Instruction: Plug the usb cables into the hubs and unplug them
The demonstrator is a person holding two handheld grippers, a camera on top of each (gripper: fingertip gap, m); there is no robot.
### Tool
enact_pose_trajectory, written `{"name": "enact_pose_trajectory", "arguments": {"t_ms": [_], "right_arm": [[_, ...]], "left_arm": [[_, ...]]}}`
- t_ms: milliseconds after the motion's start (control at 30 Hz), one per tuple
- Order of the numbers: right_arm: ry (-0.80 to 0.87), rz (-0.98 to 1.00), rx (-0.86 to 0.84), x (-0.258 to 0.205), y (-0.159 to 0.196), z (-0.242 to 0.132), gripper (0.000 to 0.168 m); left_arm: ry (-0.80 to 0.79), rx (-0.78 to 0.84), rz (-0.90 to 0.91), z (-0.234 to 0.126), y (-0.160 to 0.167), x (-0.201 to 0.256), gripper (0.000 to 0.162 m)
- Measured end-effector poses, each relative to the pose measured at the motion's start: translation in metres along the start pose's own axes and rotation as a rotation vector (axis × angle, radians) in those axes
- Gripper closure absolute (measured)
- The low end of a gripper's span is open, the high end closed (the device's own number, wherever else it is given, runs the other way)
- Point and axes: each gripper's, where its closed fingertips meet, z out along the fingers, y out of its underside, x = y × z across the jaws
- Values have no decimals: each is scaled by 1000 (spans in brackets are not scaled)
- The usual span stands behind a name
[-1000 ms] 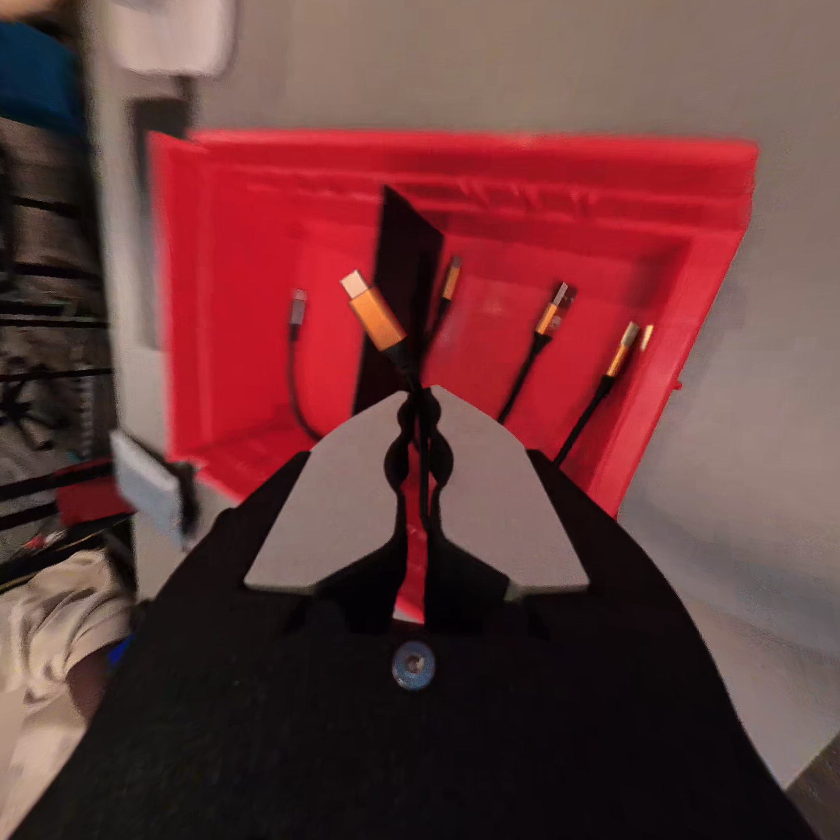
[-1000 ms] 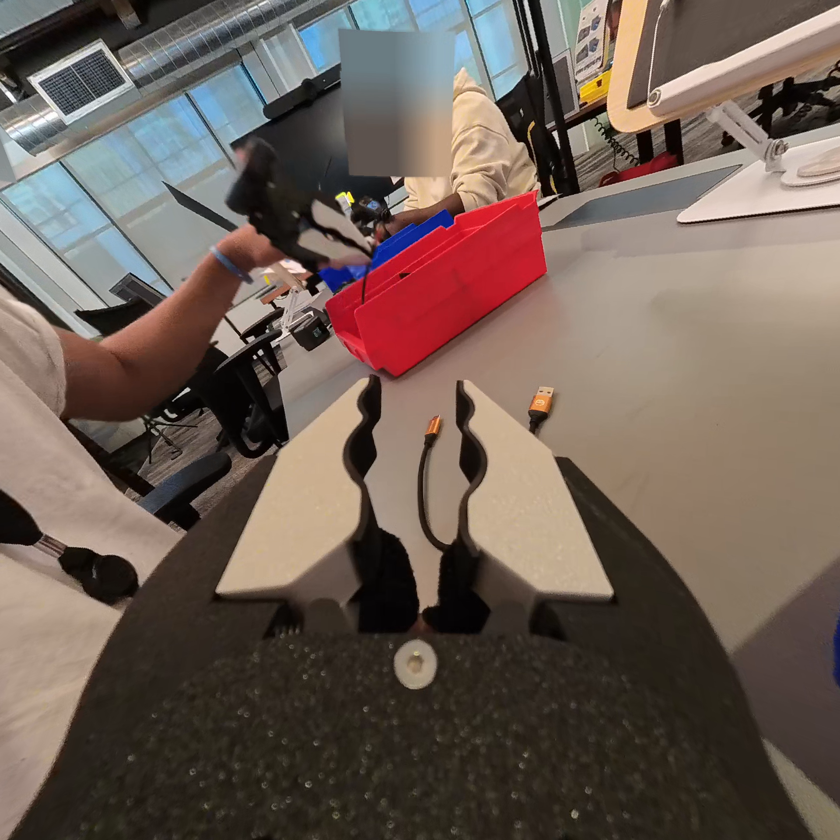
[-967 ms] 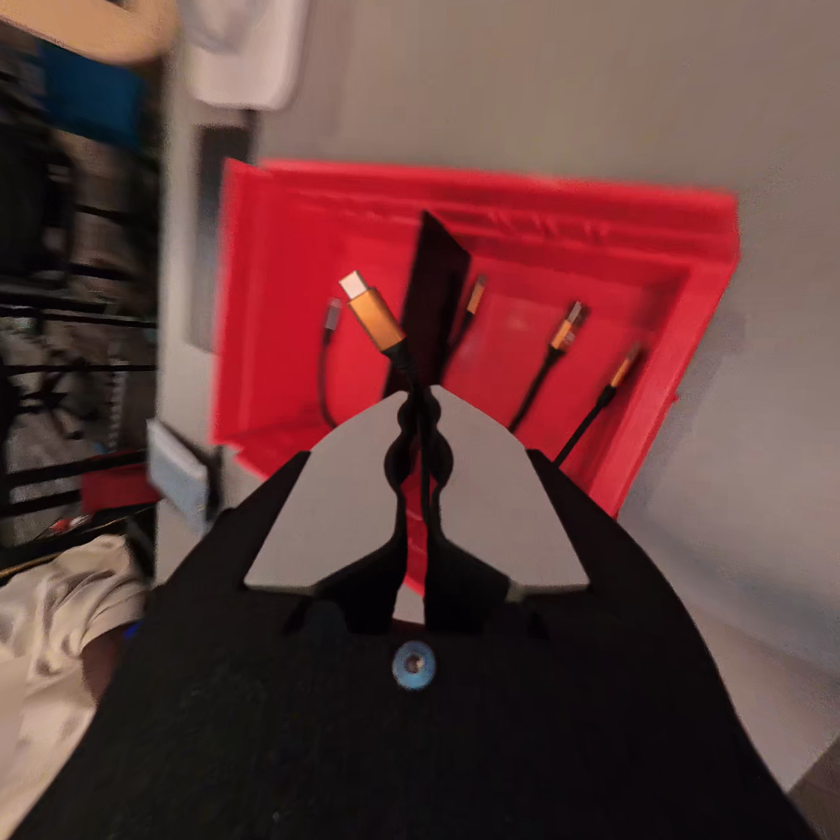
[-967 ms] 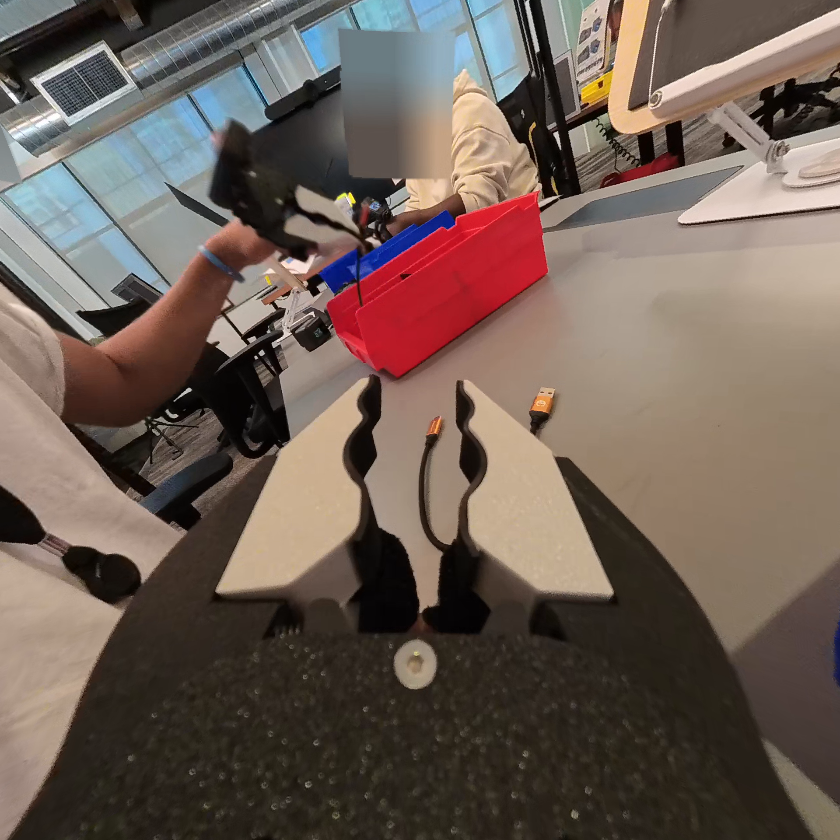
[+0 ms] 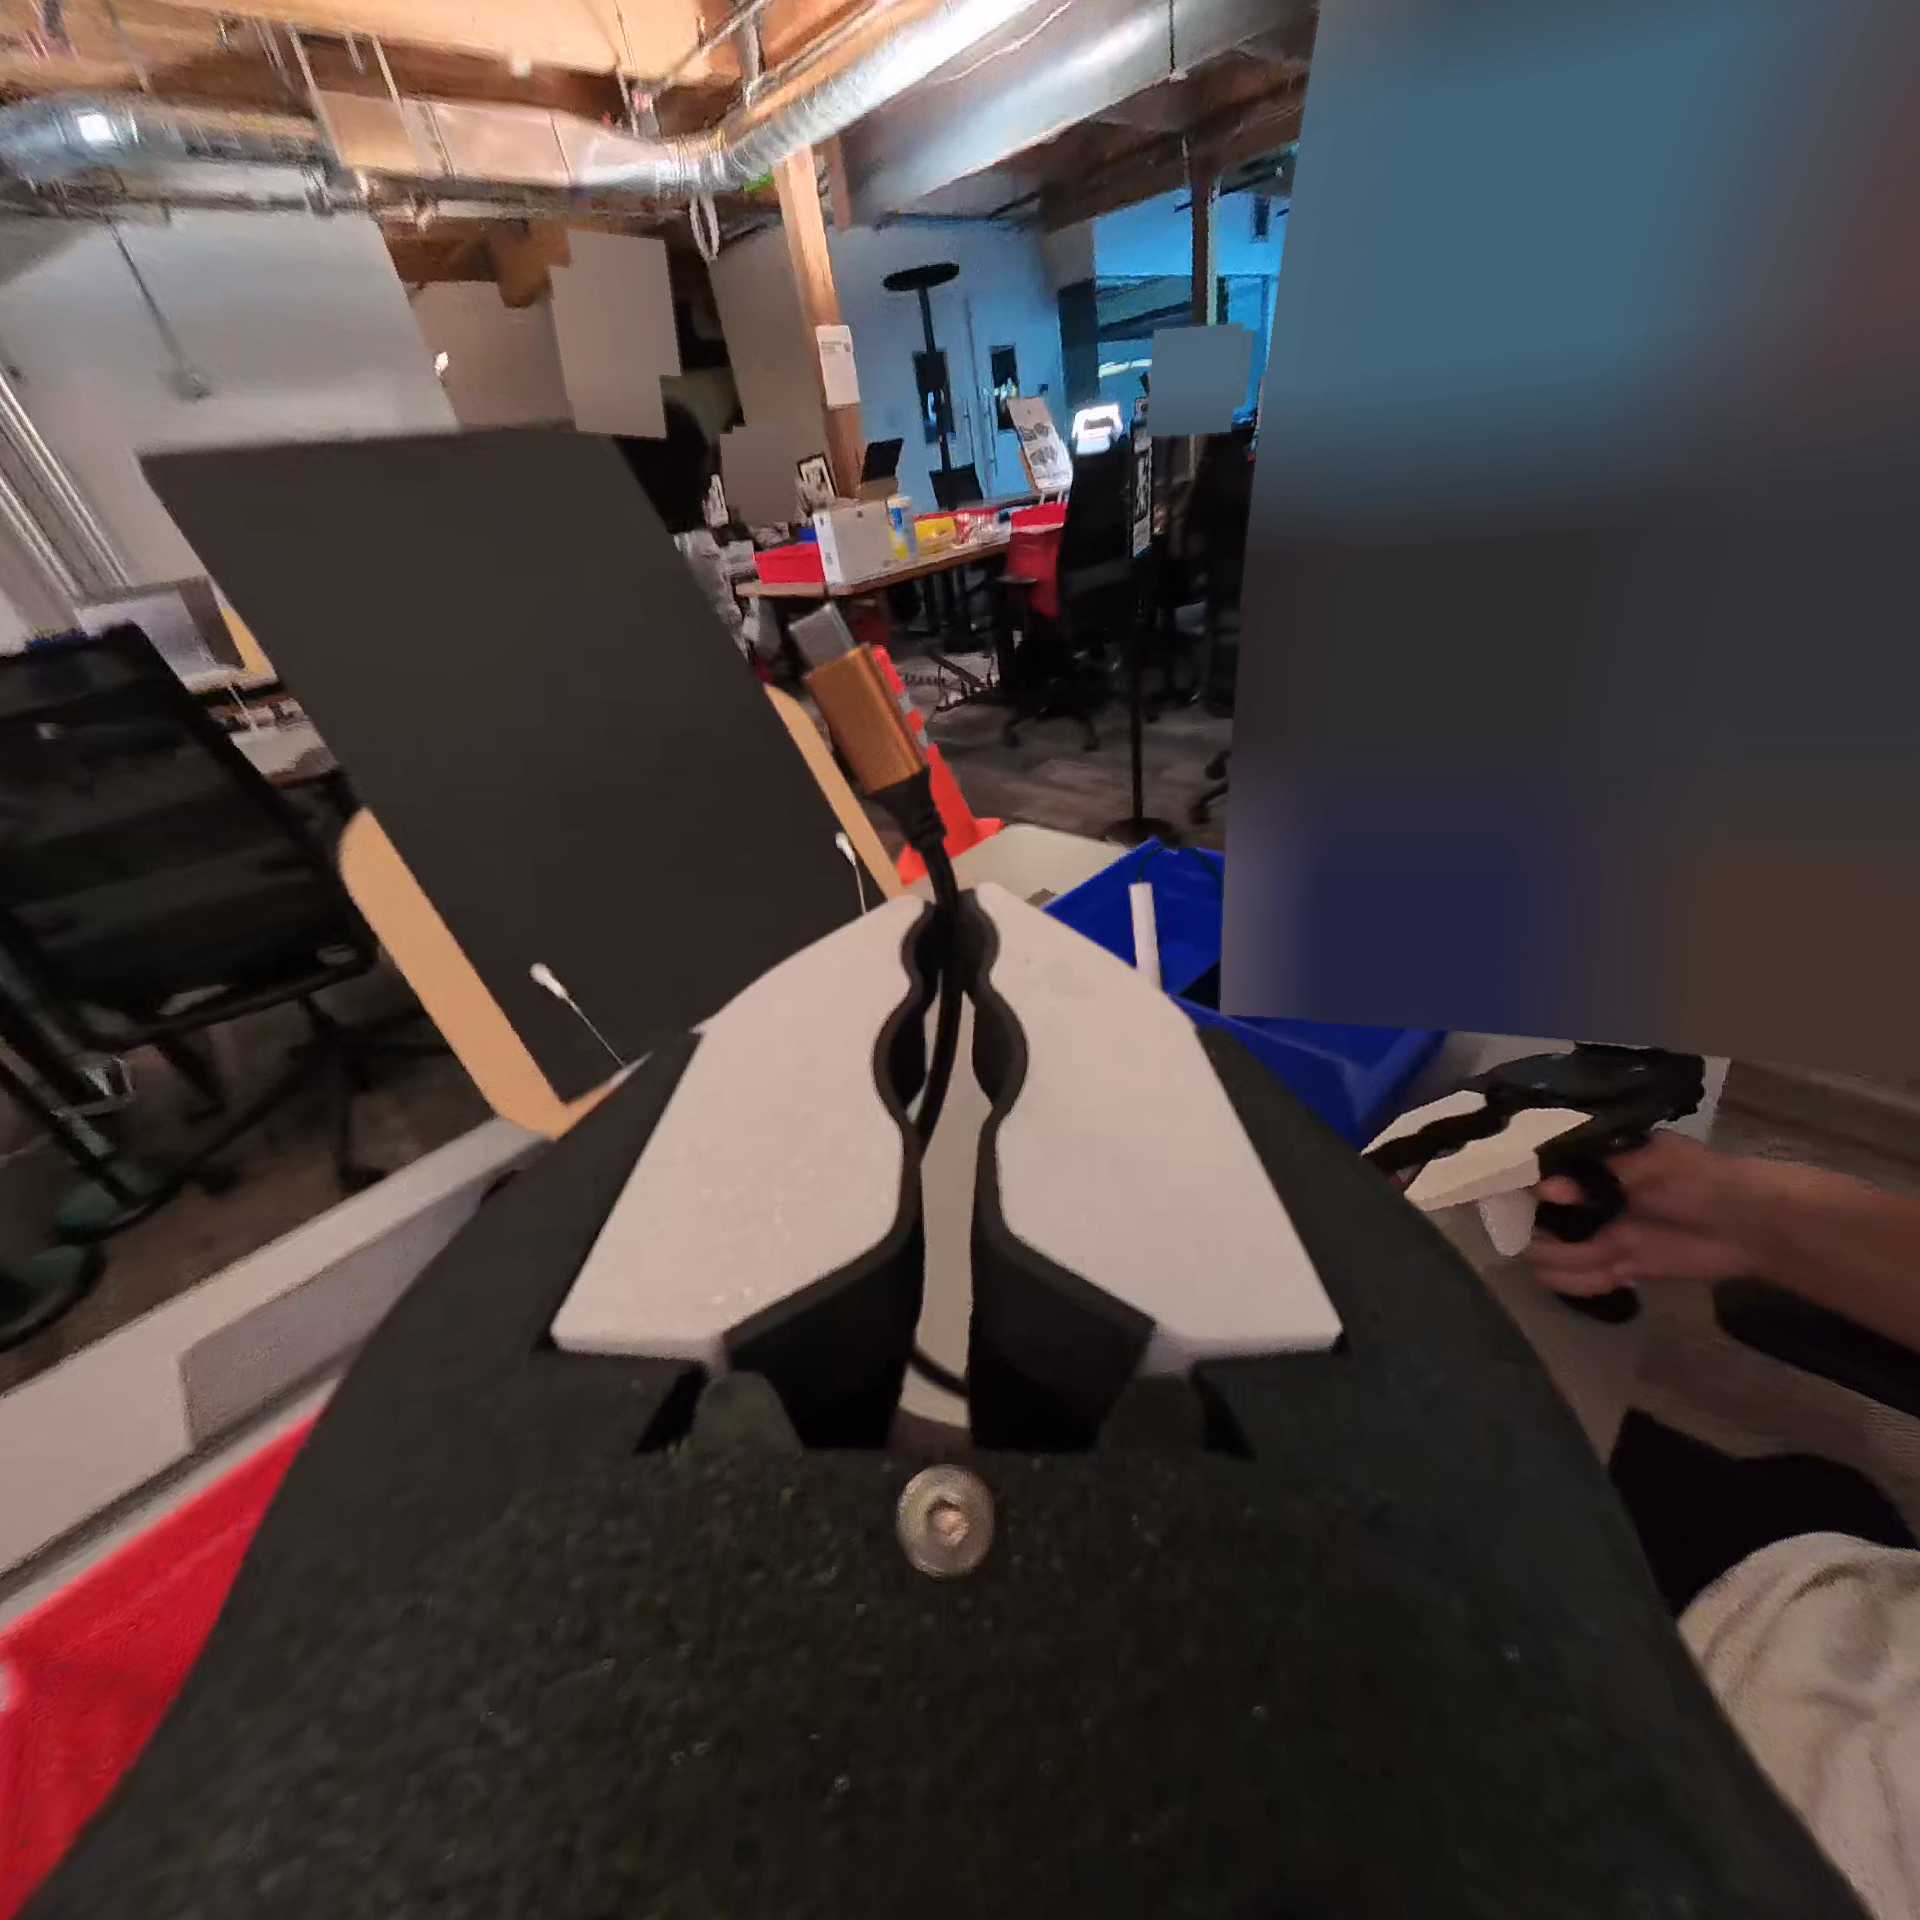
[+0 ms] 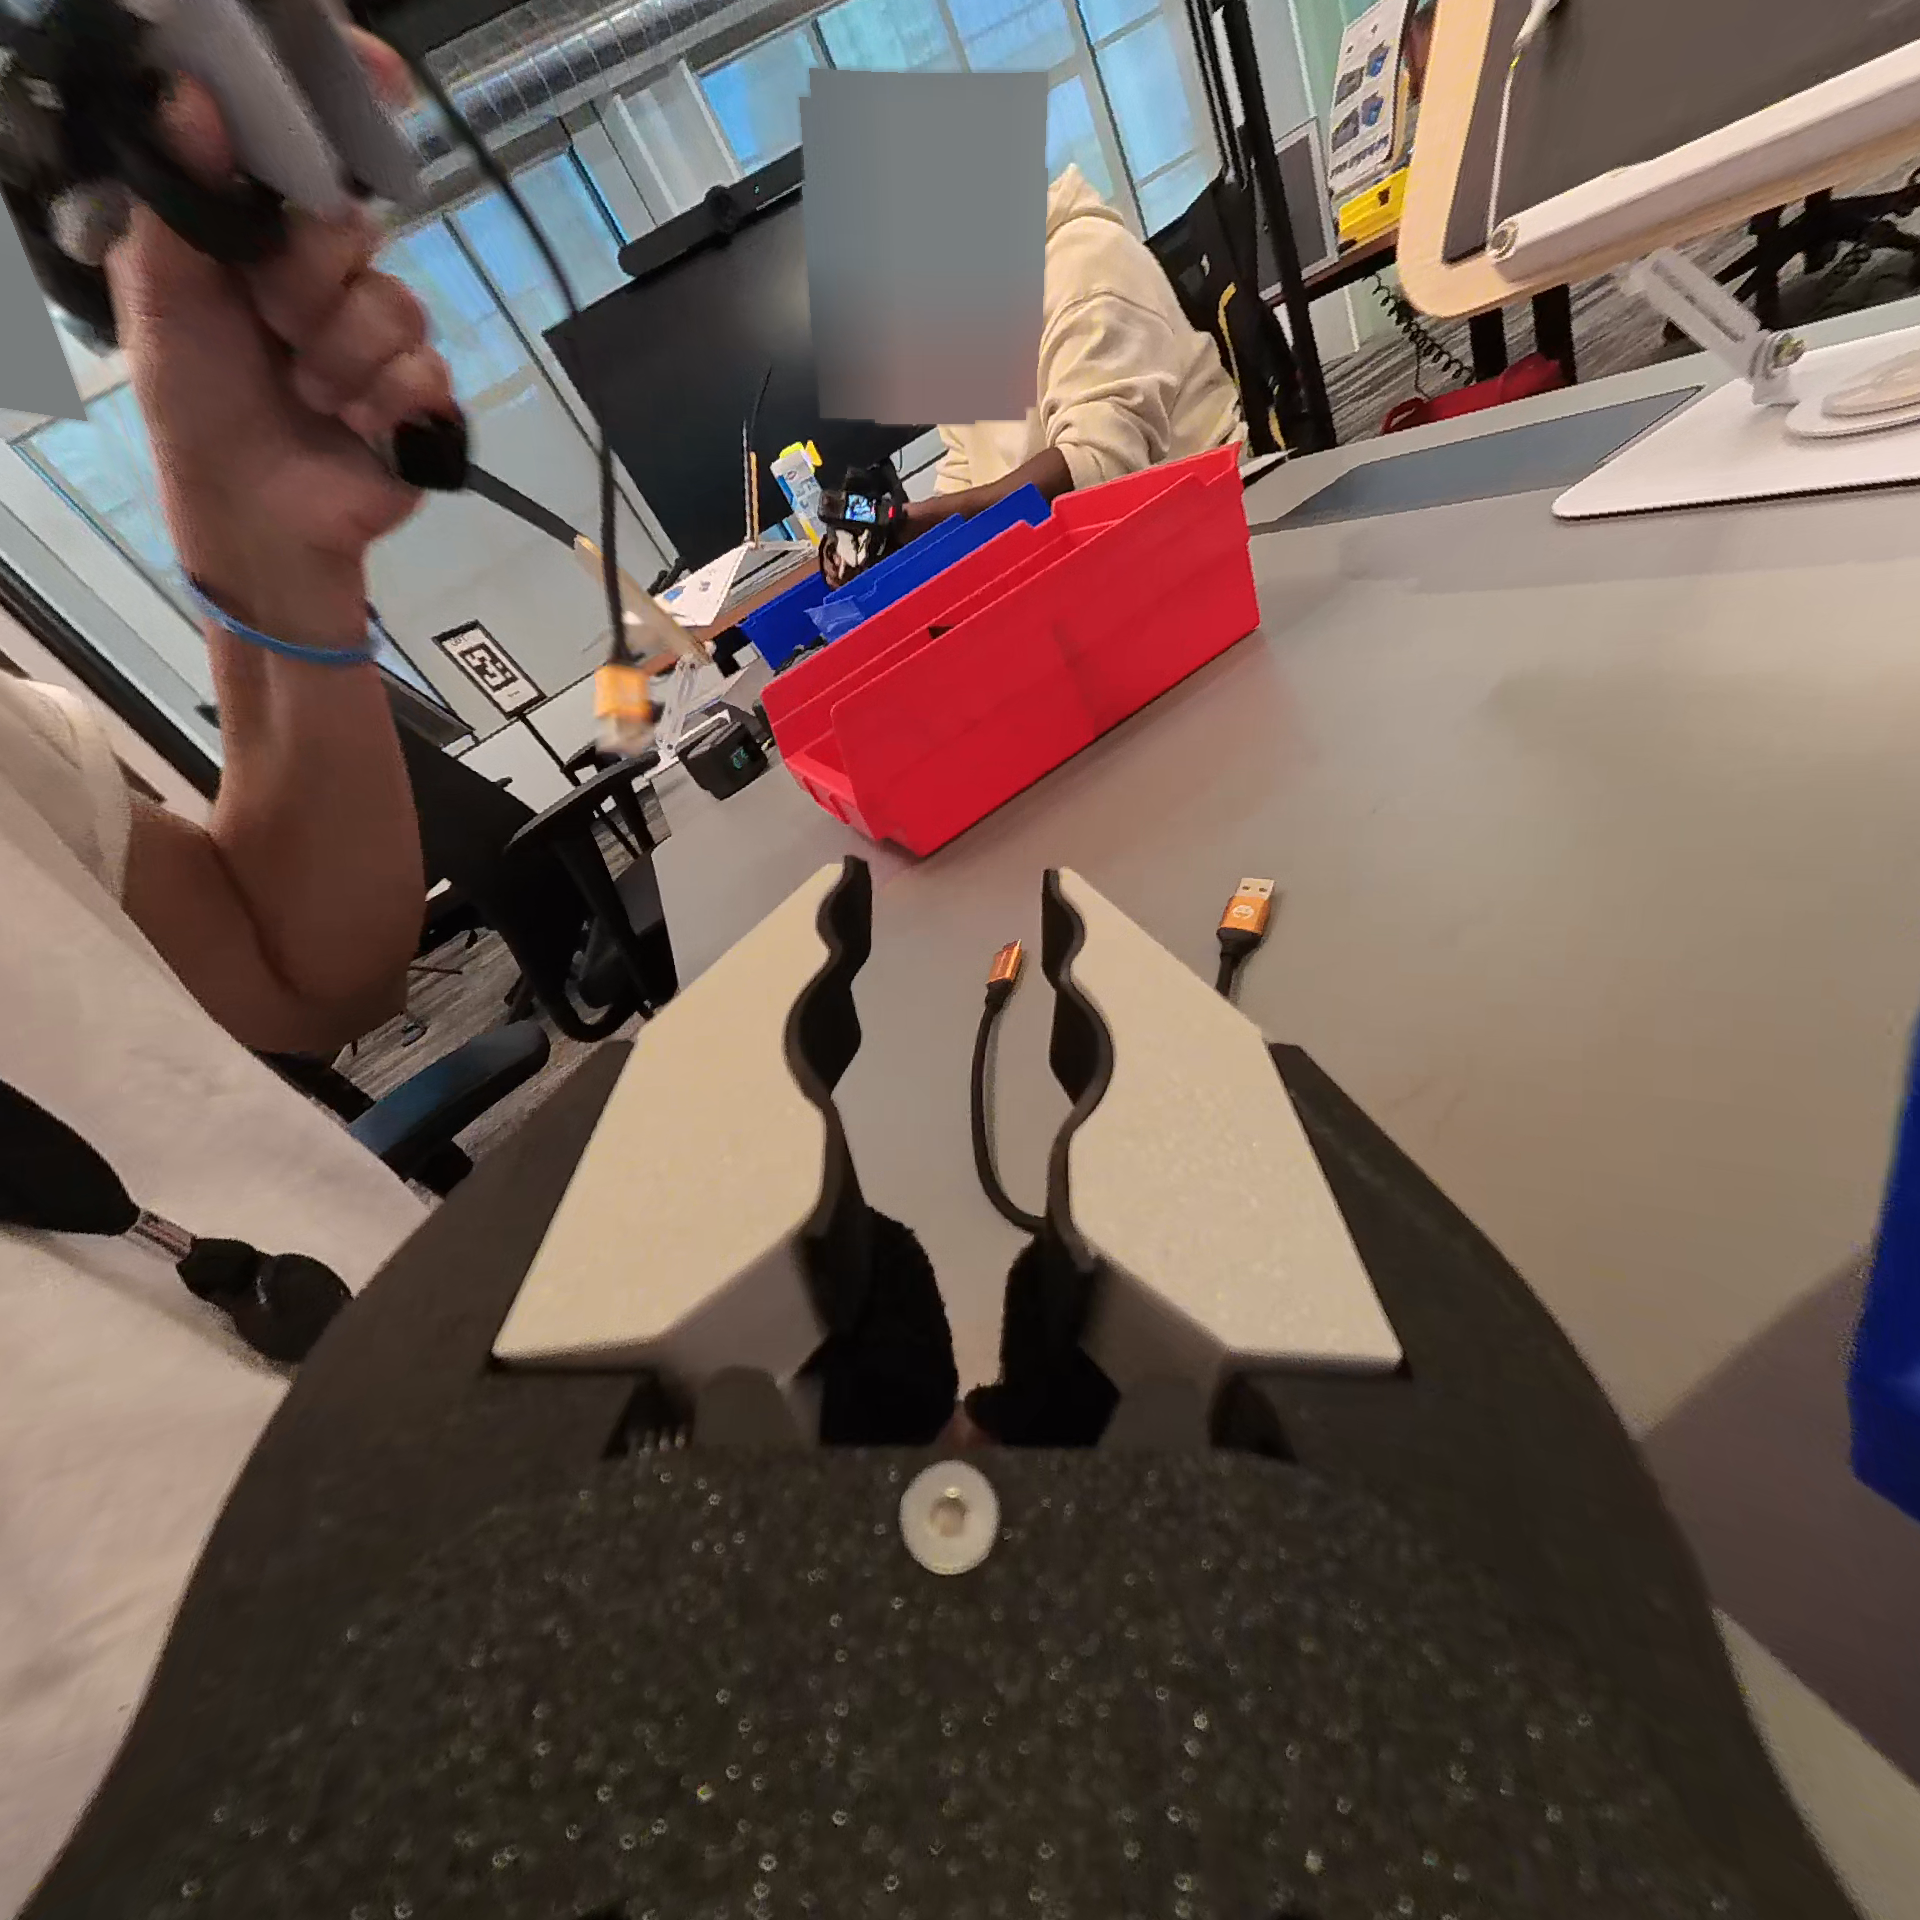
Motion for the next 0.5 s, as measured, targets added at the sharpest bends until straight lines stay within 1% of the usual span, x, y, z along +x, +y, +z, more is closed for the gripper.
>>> {"name": "enact_pose_trajectory", "arguments": {"t_ms": [67,100,167,200,267,300,333,400,500], "right_arm": [[-4,-6,-11,-2,2,1,137],[-4,-9,-16,-2,3,2,137],[-3,-15,-24,-3,5,2,137],[-1,-17,-25,-3,5,1,137],[4,-17,-22,-2,5,0,137],[6,-15,-19,-2,4,-1,137],[8,-13,-16,-1,3,-1,137],[13,-10,-13,1,3,-3,137],[11,-2,-10,1,2,-3,137]], "left_arm": [[0,-24,-120,20,33,0,160],[1,-49,-202,32,57,2,159],[-39,-149,-322,54,118,3,160],[-80,-218,-335,61,154,4,160],[-174,-378,-278,68,223,4,160],[-205,-450,-239,67,251,7,159],[-218,-502,-224,64,272,11,159],[-192,-564,-254,59,292,28,159],[-169,-640,-262,49,302,43,159]]}}
